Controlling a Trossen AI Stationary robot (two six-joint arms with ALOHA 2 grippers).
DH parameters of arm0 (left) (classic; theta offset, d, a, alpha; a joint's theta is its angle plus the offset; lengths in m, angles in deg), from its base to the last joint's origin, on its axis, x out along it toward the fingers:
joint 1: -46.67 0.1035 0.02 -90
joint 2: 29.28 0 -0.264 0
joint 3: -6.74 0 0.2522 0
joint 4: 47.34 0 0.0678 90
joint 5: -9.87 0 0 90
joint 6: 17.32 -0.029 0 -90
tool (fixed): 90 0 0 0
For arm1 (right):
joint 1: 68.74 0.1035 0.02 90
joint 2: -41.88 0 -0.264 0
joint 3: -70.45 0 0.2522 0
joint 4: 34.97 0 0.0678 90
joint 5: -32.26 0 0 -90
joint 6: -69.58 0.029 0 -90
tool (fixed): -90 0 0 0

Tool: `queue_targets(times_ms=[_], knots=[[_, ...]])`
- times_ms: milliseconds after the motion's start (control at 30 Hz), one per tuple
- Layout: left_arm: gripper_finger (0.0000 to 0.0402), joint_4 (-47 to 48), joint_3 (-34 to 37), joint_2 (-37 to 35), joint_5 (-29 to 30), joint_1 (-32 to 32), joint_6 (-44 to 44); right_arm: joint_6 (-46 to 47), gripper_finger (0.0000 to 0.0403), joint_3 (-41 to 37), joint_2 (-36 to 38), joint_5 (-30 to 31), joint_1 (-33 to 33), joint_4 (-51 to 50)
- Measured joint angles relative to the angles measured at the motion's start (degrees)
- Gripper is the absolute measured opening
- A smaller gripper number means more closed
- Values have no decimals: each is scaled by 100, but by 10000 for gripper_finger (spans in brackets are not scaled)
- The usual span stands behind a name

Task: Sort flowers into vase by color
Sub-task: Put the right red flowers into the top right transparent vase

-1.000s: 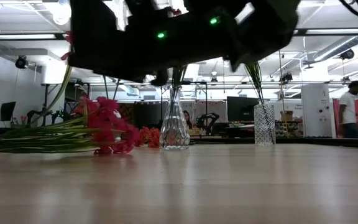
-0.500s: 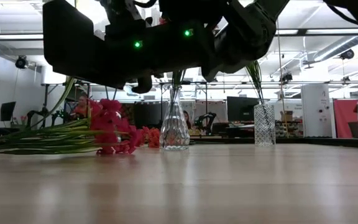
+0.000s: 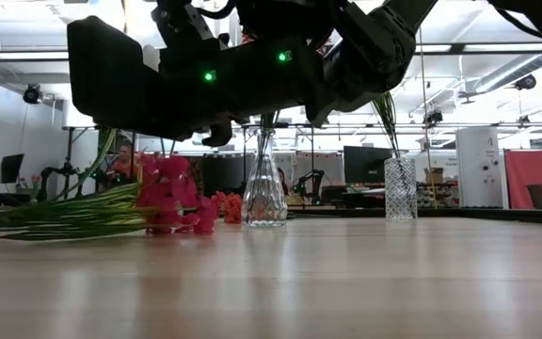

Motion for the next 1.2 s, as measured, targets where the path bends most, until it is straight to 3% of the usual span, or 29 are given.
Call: queue_targets(times_ms=[400, 1200], knots=[[1, -1, 74, 864, 63, 142, 93, 87, 33, -13, 0, -1, 64, -223], [1, 0, 678, 930, -26, 489, 74, -196, 34, -27, 0, -2, 202, -527]])
